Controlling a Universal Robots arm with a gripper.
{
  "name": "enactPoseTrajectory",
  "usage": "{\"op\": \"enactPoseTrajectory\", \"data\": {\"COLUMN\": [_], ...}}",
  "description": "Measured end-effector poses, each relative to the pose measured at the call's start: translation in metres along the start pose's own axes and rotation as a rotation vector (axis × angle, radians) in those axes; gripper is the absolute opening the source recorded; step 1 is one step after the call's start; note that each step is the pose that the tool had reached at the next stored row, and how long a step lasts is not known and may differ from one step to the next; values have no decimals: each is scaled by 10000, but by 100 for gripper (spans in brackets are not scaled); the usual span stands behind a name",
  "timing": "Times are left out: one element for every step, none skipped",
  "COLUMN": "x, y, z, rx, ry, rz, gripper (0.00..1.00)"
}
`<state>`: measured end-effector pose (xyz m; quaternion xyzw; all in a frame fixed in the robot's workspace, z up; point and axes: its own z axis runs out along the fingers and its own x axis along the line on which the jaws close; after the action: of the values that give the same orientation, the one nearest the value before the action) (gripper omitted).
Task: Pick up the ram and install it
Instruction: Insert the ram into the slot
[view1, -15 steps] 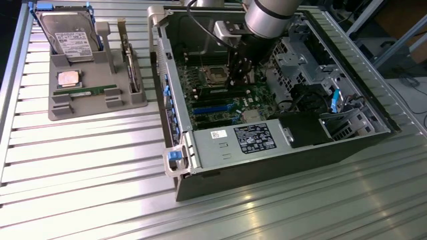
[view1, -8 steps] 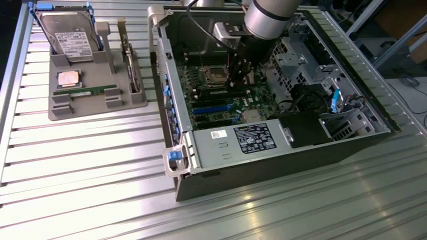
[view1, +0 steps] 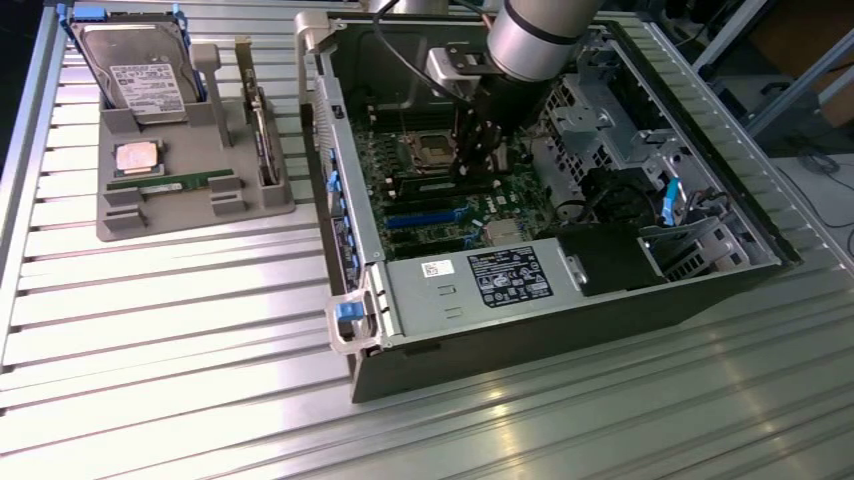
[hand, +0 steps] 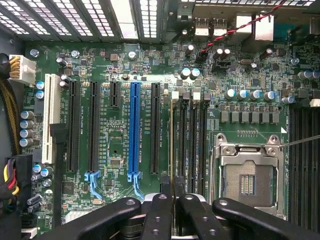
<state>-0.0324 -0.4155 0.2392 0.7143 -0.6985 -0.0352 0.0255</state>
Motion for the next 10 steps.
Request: {"op": "enactPoseTrajectory", "data": {"x": [0, 0, -1, -5, -8, -9, -9, -8, -7, -7], "y": [0, 1, 1, 1, 1, 0, 0, 1, 0, -1], "z": [-10, -17, -17, -19, -18, -17, -15, -13, -7, 1], "rx": [4, 3, 4, 3, 3, 3, 3, 3, 3, 1], "ry": [-3, 0, -3, 1, 0, 0, 0, -2, -2, 0], "rz": [-1, -1, -1, 0, 0, 0, 0, 0, 1, 0], "gripper": [12, 12, 12, 12, 12, 12, 12, 12, 12, 12]}}
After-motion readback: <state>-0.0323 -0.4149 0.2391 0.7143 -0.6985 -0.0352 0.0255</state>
